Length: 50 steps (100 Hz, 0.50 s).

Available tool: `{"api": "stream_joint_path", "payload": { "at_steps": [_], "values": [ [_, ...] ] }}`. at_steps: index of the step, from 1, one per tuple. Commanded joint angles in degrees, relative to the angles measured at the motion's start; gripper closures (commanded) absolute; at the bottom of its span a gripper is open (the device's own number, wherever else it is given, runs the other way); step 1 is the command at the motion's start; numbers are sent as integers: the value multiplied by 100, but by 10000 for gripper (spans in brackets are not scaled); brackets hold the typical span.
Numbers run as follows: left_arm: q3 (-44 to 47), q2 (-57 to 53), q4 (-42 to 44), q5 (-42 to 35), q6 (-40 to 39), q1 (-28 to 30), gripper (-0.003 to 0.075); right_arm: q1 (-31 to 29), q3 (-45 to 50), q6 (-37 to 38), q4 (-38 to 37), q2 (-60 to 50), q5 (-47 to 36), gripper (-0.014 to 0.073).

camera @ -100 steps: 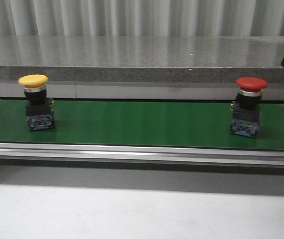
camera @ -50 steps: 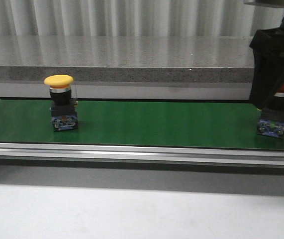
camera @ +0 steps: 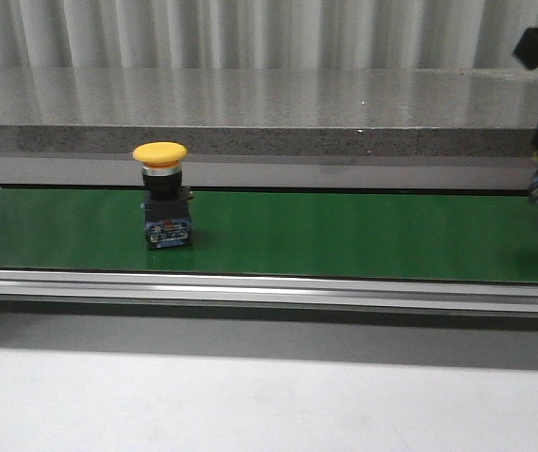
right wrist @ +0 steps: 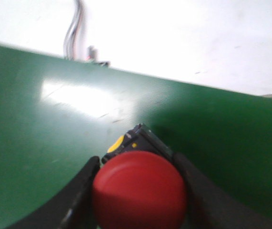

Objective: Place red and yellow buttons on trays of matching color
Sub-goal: 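Close the right gripper on the red button and lift it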

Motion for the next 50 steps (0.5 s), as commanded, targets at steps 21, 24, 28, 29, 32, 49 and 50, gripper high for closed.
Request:
{"api": "stream_joint_path", "payload": {
  "at_steps": [21,24,28,29,32,49,50],
  "values": [
    [-166,2,-14,-428,-4,-43,741,-1942,-168,586,-7,-445,-592,393],
    [-166,2,-14,-428,-4,-43,741,-2161,-168,673,-7,-420,-651,393],
    [-166,2,-14,-428,-4,-43,741,-2369,-168,771,-7,-392,-716,393],
    [-166,2,-14,-428,-4,-43,741,-2445,-168,788,-7,-384,-736,393],
    [-166,2,-14,-428,-4,-43,741,-2594,-168,864,-7,-350,-782,393],
    [-166,2,-14,-428,-4,-43,741,-3188,-168,937,-7,-29,-974,393],
    [-166,2,-14,-428,-4,-43,741,-3213,-168,937,-7,8,-994,393]
  ]
}}
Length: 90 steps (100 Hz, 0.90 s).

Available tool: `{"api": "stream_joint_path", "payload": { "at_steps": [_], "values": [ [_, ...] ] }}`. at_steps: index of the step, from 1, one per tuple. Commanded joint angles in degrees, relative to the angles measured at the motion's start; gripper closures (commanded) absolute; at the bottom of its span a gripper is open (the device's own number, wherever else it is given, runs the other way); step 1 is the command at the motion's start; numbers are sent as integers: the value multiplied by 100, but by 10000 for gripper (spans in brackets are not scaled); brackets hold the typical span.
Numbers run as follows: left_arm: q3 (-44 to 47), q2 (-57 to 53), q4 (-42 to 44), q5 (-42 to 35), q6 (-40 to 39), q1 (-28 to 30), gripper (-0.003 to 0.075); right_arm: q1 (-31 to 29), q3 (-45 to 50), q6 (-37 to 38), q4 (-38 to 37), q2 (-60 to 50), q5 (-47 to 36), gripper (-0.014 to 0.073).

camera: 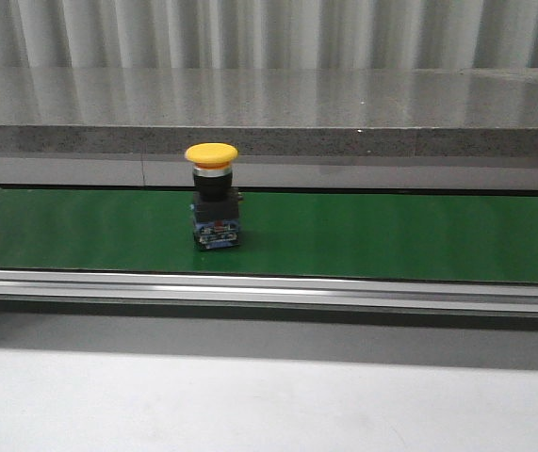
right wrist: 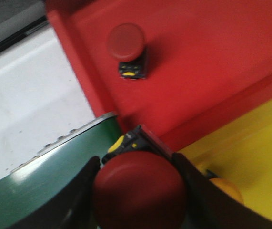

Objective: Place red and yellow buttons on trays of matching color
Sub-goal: 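Close the right gripper on the red button and lift it, then carry the red button into the red tray and open the right gripper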

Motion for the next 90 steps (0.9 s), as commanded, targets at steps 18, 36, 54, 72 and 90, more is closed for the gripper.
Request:
{"api": "stream_joint_path", "payload": {
  "at_steps": [18,36,54,72,90],
  "values": [
    [-166,2,-14,-428,-4,-43,741,-264,-168,28,59,485,-822,393],
    [-166,2,-14,-428,-4,-43,741,-264,-168,28,230,961,-1259,393],
    [-166,2,-14,-428,-4,-43,741,-232,-168,28,569,1331,-1677,393],
    [-166,2,-14,-428,-4,-43,741,-132,-168,28,651,1607,-1957,393],
    [-166,2,-14,-428,-4,-43,741,-64,-168,28,651,1655,-1939,226]
  ]
}}
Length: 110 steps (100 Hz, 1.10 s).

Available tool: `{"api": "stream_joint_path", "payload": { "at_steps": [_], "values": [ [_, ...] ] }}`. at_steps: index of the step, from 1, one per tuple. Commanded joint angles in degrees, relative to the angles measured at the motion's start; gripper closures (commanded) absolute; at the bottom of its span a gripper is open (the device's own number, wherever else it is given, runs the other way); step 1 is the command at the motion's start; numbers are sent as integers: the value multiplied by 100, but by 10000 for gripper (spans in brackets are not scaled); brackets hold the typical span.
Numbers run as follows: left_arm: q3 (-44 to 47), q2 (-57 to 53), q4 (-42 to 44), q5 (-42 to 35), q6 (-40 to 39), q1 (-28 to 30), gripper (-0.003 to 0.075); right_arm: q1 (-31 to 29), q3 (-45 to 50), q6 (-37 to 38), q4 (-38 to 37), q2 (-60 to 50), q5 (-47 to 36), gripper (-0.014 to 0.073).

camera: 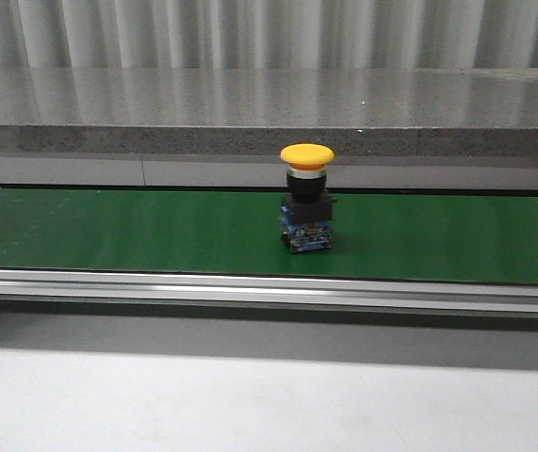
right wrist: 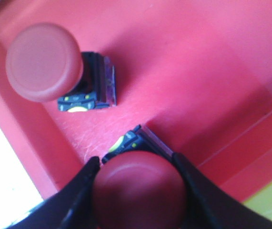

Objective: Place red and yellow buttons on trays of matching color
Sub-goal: 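Carry the red button into the red tray and open the right gripper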

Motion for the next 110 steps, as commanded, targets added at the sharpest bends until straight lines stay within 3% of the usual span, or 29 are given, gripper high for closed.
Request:
{"api": "stream_joint_path", "payload": {
  "at_steps": [1,6,17,37,70,110],
  "values": [
    [-166,2,-14,-428,-4,-43,741,8,-168,-12,60,-269,-308,195],
    [-166,2,-14,-428,-4,-43,741,8,-168,-12,60,-269,-321,76],
    [-166,2,-14,-428,-4,-43,741,8,-168,-12,60,-322,-295,-40],
    [-166,2,-14,-428,-4,-43,741,8,-151,-12,60,-819,-41,-43],
    [-166,2,-14,-428,-4,-43,741,15,275,-35,60,-2520,684,-43],
    [-166,2,-14,-428,-4,-43,741,233,515,-364,61,-4021,2294,-43]
  ]
}}
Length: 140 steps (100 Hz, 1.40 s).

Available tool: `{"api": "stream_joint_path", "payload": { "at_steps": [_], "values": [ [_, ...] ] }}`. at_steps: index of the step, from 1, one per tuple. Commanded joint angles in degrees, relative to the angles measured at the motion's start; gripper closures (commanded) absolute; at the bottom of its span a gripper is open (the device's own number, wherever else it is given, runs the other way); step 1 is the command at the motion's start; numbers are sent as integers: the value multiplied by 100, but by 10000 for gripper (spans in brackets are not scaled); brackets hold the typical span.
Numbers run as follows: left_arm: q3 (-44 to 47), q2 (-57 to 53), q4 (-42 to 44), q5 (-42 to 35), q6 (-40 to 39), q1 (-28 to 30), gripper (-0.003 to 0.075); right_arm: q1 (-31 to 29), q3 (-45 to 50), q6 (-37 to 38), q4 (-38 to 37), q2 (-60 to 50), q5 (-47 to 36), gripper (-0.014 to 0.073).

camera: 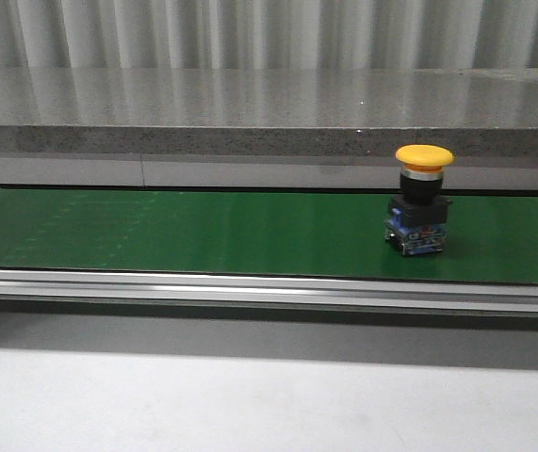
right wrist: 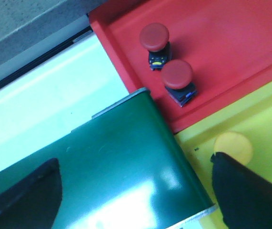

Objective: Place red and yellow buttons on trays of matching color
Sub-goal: 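Carry the red button into the red tray and open the right gripper, then grasp the yellow button at the belt's far end with the right gripper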

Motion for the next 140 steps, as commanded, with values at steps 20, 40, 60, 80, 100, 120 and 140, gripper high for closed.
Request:
{"api": "stream_joint_path", "payload": {
  "at_steps": [20,40,60,80,100,120,140],
  "values": [
    [-166,2,-14,-428,-4,-43,741,1036,-128,-218,91,-340,707,-43],
    [-166,2,-14,-428,-4,-43,741,1977,-135,-573,91,-284,1063,-43],
    [-166,2,-14,-428,-4,-43,741,2571,-146,-811,102,11,1226,-43],
    [-166,2,-14,-428,-4,-43,741,2999,-146,-1506,397,509,1336,-43],
    [-166,2,-14,-428,-4,-43,741,3142,-146,-1713,415,1050,897,-43],
    [-166,2,-14,-428,-4,-43,741,3142,-146,-1731,409,1507,-211,-43],
    [-166,2,-14,-428,-4,-43,741,3142,-139,-1731,384,1674,-515,168]
  ]
}}
